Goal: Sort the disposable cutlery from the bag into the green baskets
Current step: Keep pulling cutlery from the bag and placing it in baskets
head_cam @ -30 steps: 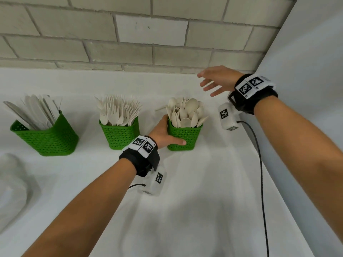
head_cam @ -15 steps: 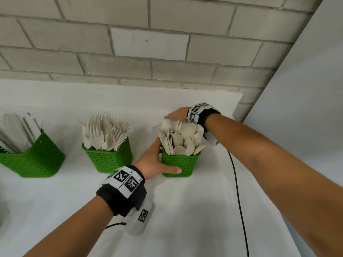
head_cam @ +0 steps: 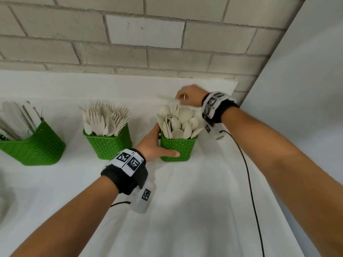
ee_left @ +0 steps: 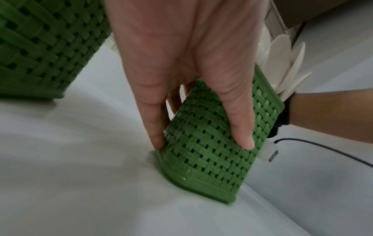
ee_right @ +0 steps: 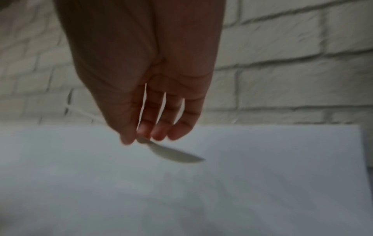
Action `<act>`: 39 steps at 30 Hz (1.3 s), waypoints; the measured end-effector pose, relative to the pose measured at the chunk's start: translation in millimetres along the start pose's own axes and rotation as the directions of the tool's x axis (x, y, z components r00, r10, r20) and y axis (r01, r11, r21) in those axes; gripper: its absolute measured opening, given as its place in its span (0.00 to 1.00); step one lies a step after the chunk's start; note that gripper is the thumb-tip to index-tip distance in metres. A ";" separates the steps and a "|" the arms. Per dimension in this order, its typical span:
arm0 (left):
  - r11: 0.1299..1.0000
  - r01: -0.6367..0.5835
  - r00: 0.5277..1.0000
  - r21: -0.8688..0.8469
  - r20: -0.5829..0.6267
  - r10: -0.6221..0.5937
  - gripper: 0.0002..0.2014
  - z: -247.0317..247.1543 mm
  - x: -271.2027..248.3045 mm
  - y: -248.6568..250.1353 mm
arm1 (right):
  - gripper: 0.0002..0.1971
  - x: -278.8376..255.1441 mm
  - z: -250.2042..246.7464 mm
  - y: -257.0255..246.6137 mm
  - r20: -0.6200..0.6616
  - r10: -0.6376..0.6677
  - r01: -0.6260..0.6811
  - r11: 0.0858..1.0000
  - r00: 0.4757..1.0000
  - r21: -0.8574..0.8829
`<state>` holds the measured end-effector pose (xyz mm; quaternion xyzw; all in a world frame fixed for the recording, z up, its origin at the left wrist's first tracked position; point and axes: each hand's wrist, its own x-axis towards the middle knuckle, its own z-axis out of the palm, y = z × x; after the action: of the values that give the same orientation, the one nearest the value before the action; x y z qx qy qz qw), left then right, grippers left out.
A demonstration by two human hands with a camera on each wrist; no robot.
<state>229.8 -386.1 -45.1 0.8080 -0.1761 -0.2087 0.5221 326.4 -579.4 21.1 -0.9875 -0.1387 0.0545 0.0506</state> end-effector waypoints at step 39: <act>0.972 0.078 0.995 0.220 -0.084 -0.060 0.54 7.9 -20.1 4.7 | 0.25 -119.9 4.9 -93.2 -0.138 0.050 -0.014 0.967 0.989 0.253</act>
<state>208.2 -383.9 -40.6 0.8746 -0.1500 -0.1744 0.4267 186.2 -523.3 38.2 -0.9766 -0.1108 0.0015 0.1843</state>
